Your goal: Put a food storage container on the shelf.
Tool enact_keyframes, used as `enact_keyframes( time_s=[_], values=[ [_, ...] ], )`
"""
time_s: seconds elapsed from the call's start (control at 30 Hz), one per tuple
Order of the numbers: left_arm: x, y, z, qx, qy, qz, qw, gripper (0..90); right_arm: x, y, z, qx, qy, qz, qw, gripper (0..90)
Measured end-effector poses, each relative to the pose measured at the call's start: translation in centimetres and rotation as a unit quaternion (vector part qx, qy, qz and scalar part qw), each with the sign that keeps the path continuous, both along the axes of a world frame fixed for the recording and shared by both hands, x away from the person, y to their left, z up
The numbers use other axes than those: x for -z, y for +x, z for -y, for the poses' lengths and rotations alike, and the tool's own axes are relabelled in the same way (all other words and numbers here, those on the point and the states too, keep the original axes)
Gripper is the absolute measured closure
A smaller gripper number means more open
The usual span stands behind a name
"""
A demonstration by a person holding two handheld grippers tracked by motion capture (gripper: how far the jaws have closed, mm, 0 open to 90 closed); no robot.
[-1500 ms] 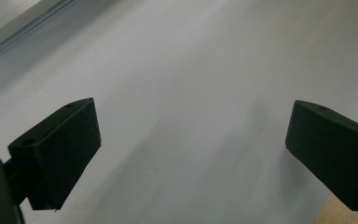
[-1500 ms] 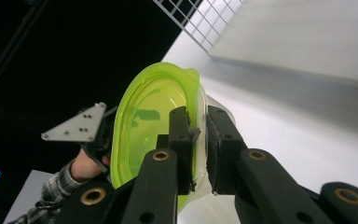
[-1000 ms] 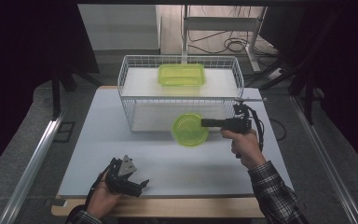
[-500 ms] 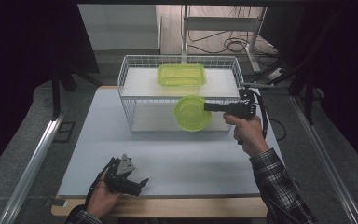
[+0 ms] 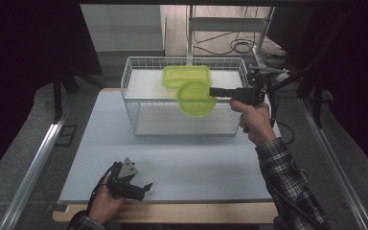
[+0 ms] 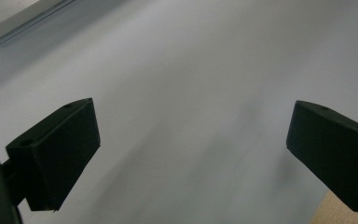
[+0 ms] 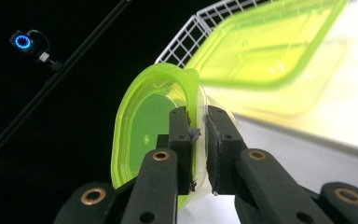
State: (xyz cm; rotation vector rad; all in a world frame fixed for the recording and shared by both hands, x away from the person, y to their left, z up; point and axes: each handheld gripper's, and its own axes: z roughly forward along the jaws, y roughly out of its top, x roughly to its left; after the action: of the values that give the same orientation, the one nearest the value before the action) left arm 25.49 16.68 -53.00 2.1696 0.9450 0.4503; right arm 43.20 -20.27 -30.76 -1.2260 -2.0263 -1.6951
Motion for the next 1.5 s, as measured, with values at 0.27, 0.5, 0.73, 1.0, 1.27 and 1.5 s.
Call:
enact_keyframes(
  time_s=[0.27,0.5,0.73,1.0,1.27,1.5],
  values=[
    [0.0,0.0,0.0,0.0,-0.001,0.0,1.0,2.5,-2.0,1.3,-0.7,0.022,-0.002,0.014,0.9997,81.3],
    [0.0,0.0,0.0,0.002,-0.001,-0.001,1.0,2.5,-3.2,2.7,-1.2,0.053,-0.007,0.021,0.9984,81.3],
    [0.1,0.0,0.0,0.002,0.002,-0.002,1.0,2.5,-3.8,3.8,-1.8,0.071,-0.012,0.022,0.9972,81.3],
    [0.1,0.0,0.0,0.004,0.004,-0.001,1.0,2.5,-4.1,5.0,-2.7,0.092,-0.023,0.027,0.9951,81.3],
    [0.1,-0.1,0.1,0.006,0.007,-0.003,1.0,2.5,-3.9,6.1,-3.6,0.105,-0.025,0.022,0.9939,81.2],
    [0.1,-0.1,0.2,0.007,0.011,-0.001,0.9999,2.6,-3.7,6.6,-4.5,0.118,-0.033,0.02,0.9923,80.3]
  ],
)
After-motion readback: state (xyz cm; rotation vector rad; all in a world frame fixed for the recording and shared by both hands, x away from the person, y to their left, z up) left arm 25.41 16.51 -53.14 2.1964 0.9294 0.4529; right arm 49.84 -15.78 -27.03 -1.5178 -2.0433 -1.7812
